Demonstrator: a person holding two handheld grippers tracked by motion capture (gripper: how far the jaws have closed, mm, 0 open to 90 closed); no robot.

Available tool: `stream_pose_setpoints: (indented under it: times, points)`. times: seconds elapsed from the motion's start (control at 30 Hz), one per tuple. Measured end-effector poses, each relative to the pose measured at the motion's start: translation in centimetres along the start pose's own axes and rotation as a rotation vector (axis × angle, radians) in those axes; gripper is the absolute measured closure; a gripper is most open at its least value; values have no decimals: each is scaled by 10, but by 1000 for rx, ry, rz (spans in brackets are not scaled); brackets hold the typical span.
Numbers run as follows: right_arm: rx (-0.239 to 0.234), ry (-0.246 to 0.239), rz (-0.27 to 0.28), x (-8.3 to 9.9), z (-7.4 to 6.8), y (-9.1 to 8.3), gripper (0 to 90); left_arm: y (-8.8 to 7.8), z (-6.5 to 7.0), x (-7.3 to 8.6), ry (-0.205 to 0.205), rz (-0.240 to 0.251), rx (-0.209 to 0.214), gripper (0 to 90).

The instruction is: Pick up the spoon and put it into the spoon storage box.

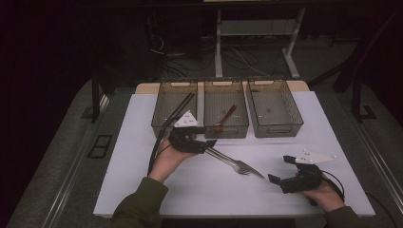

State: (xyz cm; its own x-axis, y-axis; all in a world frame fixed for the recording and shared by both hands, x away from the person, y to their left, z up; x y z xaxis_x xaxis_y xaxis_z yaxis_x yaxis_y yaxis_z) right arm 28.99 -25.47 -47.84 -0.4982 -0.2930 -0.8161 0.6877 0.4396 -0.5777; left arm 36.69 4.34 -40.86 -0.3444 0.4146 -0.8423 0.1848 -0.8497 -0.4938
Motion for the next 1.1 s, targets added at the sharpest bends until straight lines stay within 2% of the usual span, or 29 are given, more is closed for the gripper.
stream_pose_setpoints:
  times: [0.1,0.73,1.1]
  points:
    - [2,-4,5,0,1,1,18,-3,5,7,-1,26,5,344]
    - [4,-4,8,0,1,0,17,-31,19,56,1,75,-17,218]
    - [4,-4,8,0,0,-1,18,-46,21,84,-29,62,-24,218]
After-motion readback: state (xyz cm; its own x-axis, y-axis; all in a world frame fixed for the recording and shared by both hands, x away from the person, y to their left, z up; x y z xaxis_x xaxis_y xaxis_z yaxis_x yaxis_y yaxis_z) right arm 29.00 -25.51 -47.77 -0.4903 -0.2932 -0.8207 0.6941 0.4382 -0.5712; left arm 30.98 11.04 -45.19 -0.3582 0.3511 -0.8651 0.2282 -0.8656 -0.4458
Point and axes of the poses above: each handheld gripper's, and its own axes: y roughly forward along the jaws, x roughly out of its underside, z roughly to its right, the point moved 6 cm from there along y, roughly forward along the jaws, and after that the axes turned 14 degrees about x, right-handed, at the moved point
